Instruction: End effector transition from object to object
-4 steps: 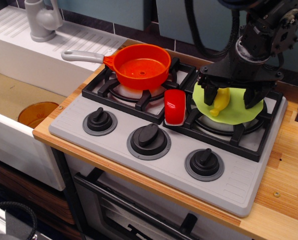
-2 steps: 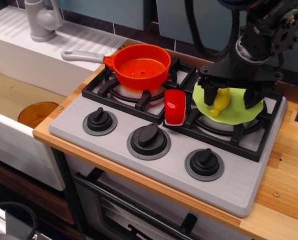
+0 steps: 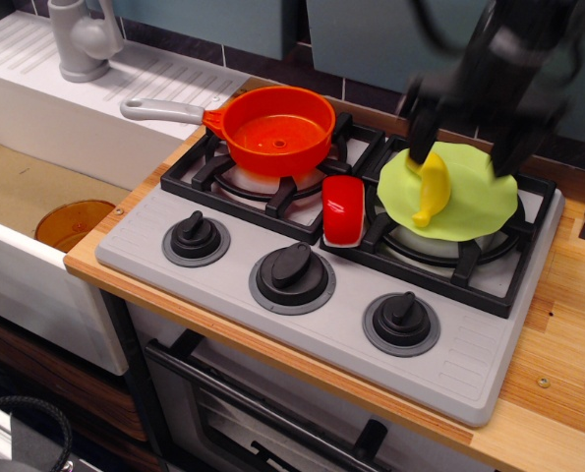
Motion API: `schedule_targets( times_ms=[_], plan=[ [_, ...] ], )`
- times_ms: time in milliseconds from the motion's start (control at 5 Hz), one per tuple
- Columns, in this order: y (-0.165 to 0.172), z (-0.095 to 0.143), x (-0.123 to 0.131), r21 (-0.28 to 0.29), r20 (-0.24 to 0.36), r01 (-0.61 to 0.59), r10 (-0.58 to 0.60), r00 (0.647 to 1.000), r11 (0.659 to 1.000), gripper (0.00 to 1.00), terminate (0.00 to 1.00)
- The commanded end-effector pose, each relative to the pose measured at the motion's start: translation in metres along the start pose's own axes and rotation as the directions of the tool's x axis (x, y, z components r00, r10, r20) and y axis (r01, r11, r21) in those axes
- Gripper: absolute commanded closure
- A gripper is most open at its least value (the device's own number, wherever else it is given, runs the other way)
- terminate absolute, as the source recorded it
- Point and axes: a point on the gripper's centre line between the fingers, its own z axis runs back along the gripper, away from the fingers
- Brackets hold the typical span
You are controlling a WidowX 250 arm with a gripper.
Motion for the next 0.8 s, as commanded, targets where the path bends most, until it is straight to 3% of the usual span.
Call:
schedule_targets(
  times_ms=[0,200,600],
  plan=[
    [0.025,0.037,0.011,-0.001,0.049,0.037,-0.037,0.998,0.999,0.00,0.00],
    [0.046,0.025,-0.002,0.019,0.075,0.047,-0.048,0.996,0.999,0.00,0.00],
    [0.076,-0.015,-0.019,-0.040,0.135,0.067,-0.061,0.989,0.997,0.00,0.00]
  ],
)
